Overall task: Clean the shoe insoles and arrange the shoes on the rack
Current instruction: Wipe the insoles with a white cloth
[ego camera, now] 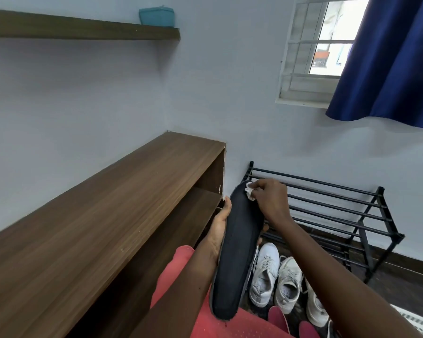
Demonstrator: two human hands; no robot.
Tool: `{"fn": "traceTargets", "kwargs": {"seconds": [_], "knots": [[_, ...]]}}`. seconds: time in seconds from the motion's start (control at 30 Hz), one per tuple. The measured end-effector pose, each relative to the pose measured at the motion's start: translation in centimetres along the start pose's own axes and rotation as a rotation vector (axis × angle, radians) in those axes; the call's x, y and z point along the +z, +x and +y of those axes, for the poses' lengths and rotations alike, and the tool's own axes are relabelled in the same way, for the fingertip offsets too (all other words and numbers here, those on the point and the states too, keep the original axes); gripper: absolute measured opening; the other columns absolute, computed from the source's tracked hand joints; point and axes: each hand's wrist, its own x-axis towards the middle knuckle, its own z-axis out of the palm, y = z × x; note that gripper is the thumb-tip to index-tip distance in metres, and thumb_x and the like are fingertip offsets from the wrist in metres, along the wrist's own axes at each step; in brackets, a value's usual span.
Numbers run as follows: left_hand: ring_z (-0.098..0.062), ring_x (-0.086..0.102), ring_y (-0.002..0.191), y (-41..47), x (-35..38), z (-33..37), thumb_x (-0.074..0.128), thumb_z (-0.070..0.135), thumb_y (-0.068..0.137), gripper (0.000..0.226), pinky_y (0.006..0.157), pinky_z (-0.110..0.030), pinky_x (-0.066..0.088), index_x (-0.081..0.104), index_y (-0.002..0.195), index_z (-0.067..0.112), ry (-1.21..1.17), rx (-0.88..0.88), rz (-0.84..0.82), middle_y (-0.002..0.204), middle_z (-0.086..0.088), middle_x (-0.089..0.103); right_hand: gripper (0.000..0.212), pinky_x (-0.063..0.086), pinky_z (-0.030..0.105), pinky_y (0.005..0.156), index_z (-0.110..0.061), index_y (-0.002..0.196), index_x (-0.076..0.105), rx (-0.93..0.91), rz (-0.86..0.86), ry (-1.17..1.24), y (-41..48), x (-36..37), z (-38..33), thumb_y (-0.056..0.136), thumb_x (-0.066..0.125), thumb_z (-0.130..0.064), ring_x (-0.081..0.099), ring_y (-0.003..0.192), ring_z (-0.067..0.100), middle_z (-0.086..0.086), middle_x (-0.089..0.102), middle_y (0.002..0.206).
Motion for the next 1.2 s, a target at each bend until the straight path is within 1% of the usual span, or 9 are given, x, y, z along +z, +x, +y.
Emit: {"fn": "traceTargets", "kwargs": {"seconds": [0.13,0.3,0.43,0.53,0.73,0.9,1.0,1.1,1.2], "knots": [[-0.031,0.061,0.107,0.3,0.1,0.8,0.044,0.060,0.087,0.071,0.091,-0.039,0.051,0.058,0.126,0.003,-0.015,0.125,0.083,0.119,-0.022,0.060,0.025,0.037,-0.001,0.057,-0.005,0.095,0.075,-0.018,-0.132,0.067,-2.0,0.1,-1.1,0.080,0.057,0.004,0.056,0.068,0.006,0.010,0.071,0.095],[-0.022,0.071,0.084,1.5,-1.1,1.6,0.024,0.063,0.093,0.079,0.077,-0.031,0.056,0.077,0.089,0.005,-0.052,0.206,0.128,0.094,-0.015,0.072,0.036,0.034,-0.005,0.067,-0.006,0.088,0.076,-0.153,-0.366,-0.011,-5.4,1.1,-1.5,0.074,0.049,0.013,0.056,0.072,0.002,0.007,0.073,0.093],[-0.022,0.072,0.071,1.6,-1.5,1.7,0.031,0.045,0.098,0.068,0.065,-0.028,0.059,0.076,0.076,-0.001,-0.048,0.176,0.143,0.079,-0.017,0.072,0.027,0.037,-0.002,0.065,-0.009,0.092,0.076,-0.112,-0.296,0.085,-5.4,1.8,-1.3,0.077,0.059,0.006,0.057,0.065,-0.008,0.005,0.074,0.091],[-0.022,0.071,0.068,1.4,-0.4,1.1,0.038,0.038,0.095,0.058,0.060,-0.026,0.058,0.075,0.074,-0.002,-0.095,0.150,0.143,0.076,-0.017,0.071,0.025,0.036,-0.005,0.063,-0.005,0.096,0.075,-0.079,-0.177,0.130,-4.2,2.1,-1.5,0.079,0.059,0.005,0.056,0.069,-0.004,0.008,0.073,0.094],[-0.025,0.060,0.099,0.5,0.3,-0.4,0.042,0.047,0.090,0.051,0.091,-0.036,0.046,0.060,0.119,0.008,-0.101,0.034,0.114,0.110,-0.015,0.062,0.030,0.034,0.003,0.081,-0.003,0.110,0.069,-0.042,-0.082,0.036,-1.5,1.9,-0.8,0.085,0.053,0.002,0.063,0.102,0.018,0.013,0.067,0.113],[-0.023,0.065,0.092,1.1,-0.3,0.4,0.034,0.048,0.097,0.054,0.082,-0.029,0.053,0.063,0.109,0.004,-0.128,0.092,0.267,0.102,-0.016,0.064,0.033,0.038,0.010,0.082,-0.008,0.099,0.074,-0.204,-0.186,-0.045,-3.0,2.7,-0.5,0.081,0.052,0.007,0.062,0.096,0.020,0.009,0.068,0.105],[-0.028,0.058,0.111,1.4,-0.7,0.8,0.031,0.068,0.088,0.079,0.106,-0.037,0.039,0.059,0.115,-0.001,-0.018,0.106,0.396,0.114,-0.022,0.061,0.035,0.039,0.012,0.079,-0.010,0.096,0.075,-0.240,-0.232,-0.045,-4.3,3.1,-0.3,0.082,0.050,0.009,0.062,0.092,0.017,0.006,0.068,0.102],[-0.031,0.051,0.124,2.2,-1.0,0.8,0.029,0.078,0.079,0.098,0.114,-0.042,0.030,0.050,0.131,-0.002,0.071,0.103,0.376,0.118,-0.018,0.062,0.033,0.038,0.012,0.080,-0.010,0.098,0.075,-0.243,-0.207,-0.064,-4.6,3.4,0.1,0.083,0.050,0.008,0.062,0.095,0.018,0.006,0.067,0.104],[-0.031,0.039,0.132,2.0,-0.1,0.2,0.026,0.053,0.096,0.069,0.115,-0.036,0.026,0.045,0.130,-0.004,0.136,0.180,0.381,0.100,-0.009,0.056,0.027,0.035,0.014,0.080,-0.009,0.105,0.072,-0.249,-0.171,-0.123,-4.0,3.5,0.2,0.087,0.054,0.000,0.059,0.098,0.021,0.008,0.064,0.106]]}}
